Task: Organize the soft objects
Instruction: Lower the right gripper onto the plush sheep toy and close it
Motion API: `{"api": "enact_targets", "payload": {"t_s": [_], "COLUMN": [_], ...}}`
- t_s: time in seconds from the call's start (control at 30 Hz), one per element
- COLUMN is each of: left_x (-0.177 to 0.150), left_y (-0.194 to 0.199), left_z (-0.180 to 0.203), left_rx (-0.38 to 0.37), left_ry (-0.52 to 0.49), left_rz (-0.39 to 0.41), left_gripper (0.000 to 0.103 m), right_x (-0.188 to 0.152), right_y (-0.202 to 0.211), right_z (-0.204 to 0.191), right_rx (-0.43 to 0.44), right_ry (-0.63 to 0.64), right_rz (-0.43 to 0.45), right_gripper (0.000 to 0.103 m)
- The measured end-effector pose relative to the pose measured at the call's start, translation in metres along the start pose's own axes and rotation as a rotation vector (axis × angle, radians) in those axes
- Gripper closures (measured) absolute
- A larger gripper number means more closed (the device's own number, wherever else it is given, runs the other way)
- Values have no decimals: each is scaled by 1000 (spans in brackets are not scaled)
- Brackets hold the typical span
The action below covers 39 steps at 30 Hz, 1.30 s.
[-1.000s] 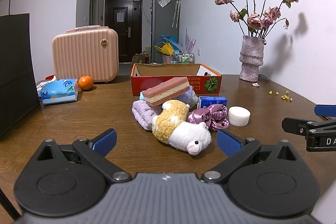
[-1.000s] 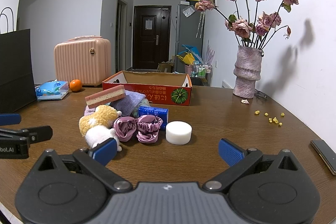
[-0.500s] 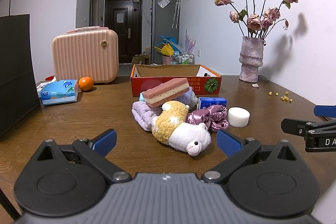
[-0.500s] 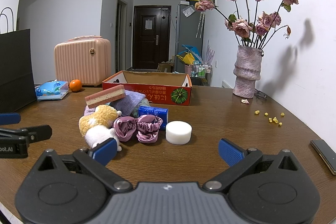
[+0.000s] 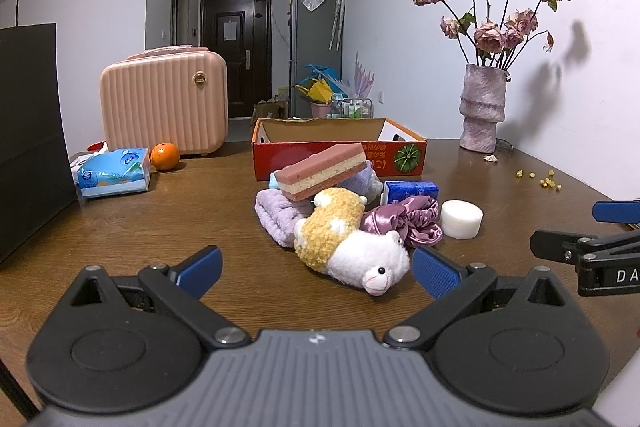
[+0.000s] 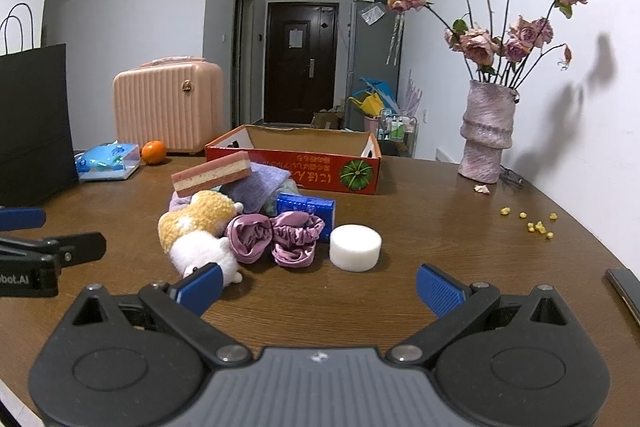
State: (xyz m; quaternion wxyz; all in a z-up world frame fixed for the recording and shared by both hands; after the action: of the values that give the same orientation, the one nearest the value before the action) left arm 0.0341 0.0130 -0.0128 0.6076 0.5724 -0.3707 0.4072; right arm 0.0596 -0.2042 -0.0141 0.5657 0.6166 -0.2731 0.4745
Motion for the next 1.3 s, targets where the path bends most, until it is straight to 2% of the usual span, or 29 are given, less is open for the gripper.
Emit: {"api": "enact_targets", "payload": {"t_s": [0.33,0.9,1.1,1.3], "left_x": [-4,-2,0,0], "left_y": [-15,-46,-55,-65], "left_z": [-9,-41,-58,-73], "left_rx": [-9,41,56,71], "left_ry": [-6,9,28,39], "left_rz": [-12,-38,-44,-52], "left_gripper": [0,0,0,0], "right_x": [4,16,21,25], "right_y": [-29,-78,-95,-114], "right_z": [-13,-53,-70,-89], "right_rx": [26,127,154,195], "right_ry": [20,58,88,109], "right_rz": [-34,-74,-87,-102], "right_gripper": [0,1,6,16]}}
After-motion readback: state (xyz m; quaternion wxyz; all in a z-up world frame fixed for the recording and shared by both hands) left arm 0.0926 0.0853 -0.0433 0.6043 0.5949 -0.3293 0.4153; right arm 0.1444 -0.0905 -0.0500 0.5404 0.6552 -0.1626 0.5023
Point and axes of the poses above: each gripper's, at about its wrist camera, not at the fingertips, and y roughly against the way its jaws point, z to its right, x to its top, the point moved 4 cm from there along -y, roughly the way its jaws point, and after that the axes turned 4 degrees about y, right-handed, at the moved point
